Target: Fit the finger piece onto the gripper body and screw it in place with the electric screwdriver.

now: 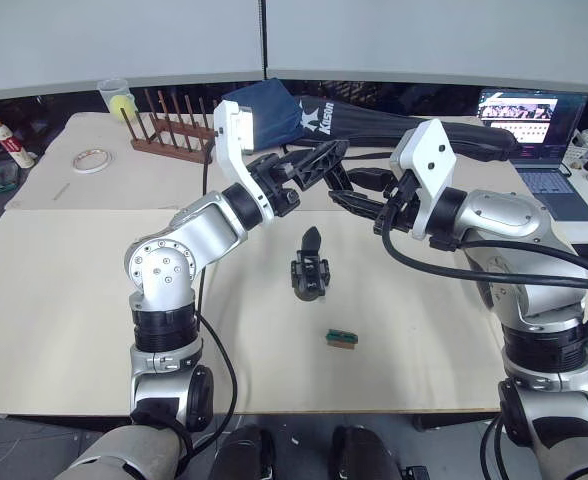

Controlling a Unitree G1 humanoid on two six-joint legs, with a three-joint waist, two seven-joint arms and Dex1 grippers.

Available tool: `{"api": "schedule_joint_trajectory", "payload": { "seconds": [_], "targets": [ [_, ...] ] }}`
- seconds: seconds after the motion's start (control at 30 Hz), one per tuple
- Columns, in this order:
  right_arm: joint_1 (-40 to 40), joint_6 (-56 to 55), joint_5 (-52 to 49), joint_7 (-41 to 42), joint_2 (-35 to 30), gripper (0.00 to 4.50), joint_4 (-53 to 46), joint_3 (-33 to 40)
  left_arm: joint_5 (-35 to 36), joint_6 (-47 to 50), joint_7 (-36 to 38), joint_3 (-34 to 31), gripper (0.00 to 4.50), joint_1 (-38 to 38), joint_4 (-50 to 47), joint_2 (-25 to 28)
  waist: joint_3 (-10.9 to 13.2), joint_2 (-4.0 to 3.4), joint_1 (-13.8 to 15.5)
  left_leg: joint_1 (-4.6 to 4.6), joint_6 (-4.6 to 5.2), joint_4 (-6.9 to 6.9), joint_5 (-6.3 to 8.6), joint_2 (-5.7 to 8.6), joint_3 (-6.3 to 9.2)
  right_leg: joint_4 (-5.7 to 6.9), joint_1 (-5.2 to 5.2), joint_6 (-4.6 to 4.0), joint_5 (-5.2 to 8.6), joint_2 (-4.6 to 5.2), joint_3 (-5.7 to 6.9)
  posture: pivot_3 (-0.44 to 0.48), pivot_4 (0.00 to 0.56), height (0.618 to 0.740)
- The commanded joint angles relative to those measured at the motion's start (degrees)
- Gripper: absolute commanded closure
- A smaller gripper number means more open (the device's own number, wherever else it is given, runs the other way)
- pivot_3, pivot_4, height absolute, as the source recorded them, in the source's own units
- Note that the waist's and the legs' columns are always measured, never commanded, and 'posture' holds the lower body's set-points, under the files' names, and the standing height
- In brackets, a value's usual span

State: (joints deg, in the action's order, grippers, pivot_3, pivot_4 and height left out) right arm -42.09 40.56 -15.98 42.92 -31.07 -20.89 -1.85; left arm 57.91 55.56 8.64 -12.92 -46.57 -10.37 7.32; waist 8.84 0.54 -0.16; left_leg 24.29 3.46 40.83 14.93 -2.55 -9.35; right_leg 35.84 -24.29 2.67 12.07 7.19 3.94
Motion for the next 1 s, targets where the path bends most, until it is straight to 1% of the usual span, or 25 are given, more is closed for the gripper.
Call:
{"api": "schedule_joint_trajectory", "payload": {
  "seconds": [0.03, 0.13, 0.17, 0.33, 0.4, 0.5, 0.53, 0.57, 0.63, 0.67, 0.7, 0.8, 0.87, 1.0],
  "targets": [
    [-1.24, -0.86, -0.97, -1.12, 0.20, 3.38, -1.74, 0.56, 0.98, -1.35, 0.13, -0.12, 2.69, -1.18, -1.56, -0.03, 0.00, 0.00, 0.01, 0.00, 0.00, 0.00, 0.00, 0.00, 0.00, 0.00, 0.00, 0.00, 0.00, 0.00, 0.00, 0.000, 0.150, 0.740],
    [-1.21, -0.95, -1.16, -1.19, 0.02, 3.38, -2.03, 0.35, 1.15, -1.83, 0.00, -0.01, 4.10, -1.31, -1.41, 0.16, 0.00, 0.00, 0.00, 0.00, 0.00, 0.00, 0.00, 0.00, 0.00, -0.01, 0.00, 0.00, 0.00, 0.00, 0.00, 0.000, 0.150, 0.740],
    [-1.21, -1.83, -0.84, -1.37, -0.02, 3.38, -2.22, 0.27, 1.16, -1.90, 0.04, 0.09, 4.48, -1.30, -1.42, 0.25, 0.00, 0.00, -0.01, -0.01, 0.00, 0.00, 0.00, 0.00, 0.00, -0.01, 0.00, 0.00, 0.00, 0.00, 0.00, 0.000, 0.150, 0.740],
    [-0.96, -5.42, -1.56, 0.44, -0.85, 3.38, -3.42, -0.03, 0.68, -1.82, 1.20, 0.70, 4.50, -1.44, -1.20, 1.47, 0.00, 0.00, -0.02, 0.00, 0.00, -0.01, 0.00, 0.01, 0.00, -0.02, 0.00, 0.00, 0.00, 0.00, 0.00, 0.000, 0.150, 0.740],
    [-1.62, -3.79, -3.53, 2.87, -2.36, 2.35, -3.85, 0.12, -0.47, -0.97, 5.73, 2.23, 4.50, -1.91, -0.79, 5.23, 0.00, 0.00, -0.06, 0.00, 0.00, -0.01, 0.00, 0.00, 0.00, -0.02, -0.01, 0.00, 0.00, 0.00, 0.00, 0.000, 0.150, 0.740],
    [-4.42, -0.03, -9.89, 9.32, -5.16, 1.33, -1.47, 2.04, -2.02, 0.03, 18.25, 5.64, 4.50, -3.07, 0.85, 14.34, 0.00, 0.00, -0.47, -0.01, 0.00, -0.06, 0.00, -0.01, -0.02, -0.01, -0.03, -0.01, 0.00, -0.03, -0.01, 0.000, 0.150, 0.740],
    [-5.73, 2.23, -12.93, 11.46, -5.80, 0.87, 0.18, 2.85, -2.65, -0.15, 23.33, 6.98, 4.50, -3.40, 1.32, 17.46, 0.01, 0.00, -0.55, 0.00, -0.01, -0.05, 0.00, -0.02, -0.02, -0.01, -0.05, -0.01, 0.01, -0.04, -0.01, 0.000, 0.150, 0.740],
    [-7.01, 5.98, -17.02, 14.09, -6.58, 0.67, 1.95, 3.65, -2.95, -0.57, 29.51, 8.28, 4.50, -3.60, 1.55, 20.84, 0.01, 0.00, -0.69, 0.00, -0.02, -0.06, -0.01, -0.03, -0.03, 0.00, -0.07, -0.02, 0.01, -0.05, -0.01, 0.000, 0.150, 0.740],
    [-9.02, 12.83, -25.05, 19.60, -8.29, 0.67, 4.81, 4.70, -2.65, -0.70, 39.99, 9.89, 4.50, -4.69, 3.20, 25.98, 0.02, 0.01, -0.70, -0.03, -0.03, -0.13, -0.01, -0.07, -0.05, 0.02, -0.06, -0.06, 0.02, -0.08, 0.00, 0.000, 0.150, 0.740],
    [-10.27, 16.70, -28.19, 20.49, -8.40, 0.67, 6.66, 5.05, -2.37, -0.01, 43.55, 10.36, 4.50, -5.95, 4.93, 27.64, 0.02, 0.01, -0.66, -0.02, -0.03, -0.13, -0.01, -0.09, -0.05, -0.01, -0.06, -0.09, 0.04, -0.09, 0.00, 0.000, 0.150, 0.740],
    [-11.57, 19.94, -30.30, 20.41, -8.13, 0.67, 8.64, 5.18, -2.21, 0.69, 46.35, 10.79, 4.50, -7.25, 6.66, 28.77, 0.02, 0.01, -0.58, -0.02, -0.03, -0.13, -0.01, -0.12, -0.05, 0.00, -0.06, -0.10, 0.04, -0.11, 0.01, 0.000, 0.150, 0.740],
    [-14.53, 24.94, -32.38, 18.38, -5.74, 0.67, 13.91, 4.12, -2.93, 1.91, 53.42, 12.94, 4.50, -10.26, 9.65, 30.71, 0.02, 0.01, -0.45, -0.01, -0.02, -0.09, -0.01, -0.13, -0.03, -0.01, -0.07, -0.13, 0.06, -0.10, 0.03, 0.000, 0.150, 0.740],
    [-15.21, 25.64, -32.99, 18.46, -4.55, 0.67, 15.45, 3.50, -3.81, 1.82, 56.40, 13.88, 4.50, -11.29, 10.40, 30.92, 0.02, 0.01, -0.45, 0.00, -0.02, -0.10, 0.00, -0.11, -0.02, 0.01, -0.08, -0.12, 0.06, -0.08, 0.02, 0.000, 0.150, 0.740],
    [-16.08, 25.02, -32.41, 17.51, -2.11, 0.67, 16.49, 2.09, -4.54, 2.18, 56.66, 13.51, 4.50, -12.29, 11.95, 29.52, 0.02, 0.01, -0.56, 0.07, -0.01, -0.12, 0.00, -0.12, -0.03, 0.09, -0.13, -0.12, 0.06, -0.09, 0.01, 0.000, 0.150, 0.740]
  ]
}}
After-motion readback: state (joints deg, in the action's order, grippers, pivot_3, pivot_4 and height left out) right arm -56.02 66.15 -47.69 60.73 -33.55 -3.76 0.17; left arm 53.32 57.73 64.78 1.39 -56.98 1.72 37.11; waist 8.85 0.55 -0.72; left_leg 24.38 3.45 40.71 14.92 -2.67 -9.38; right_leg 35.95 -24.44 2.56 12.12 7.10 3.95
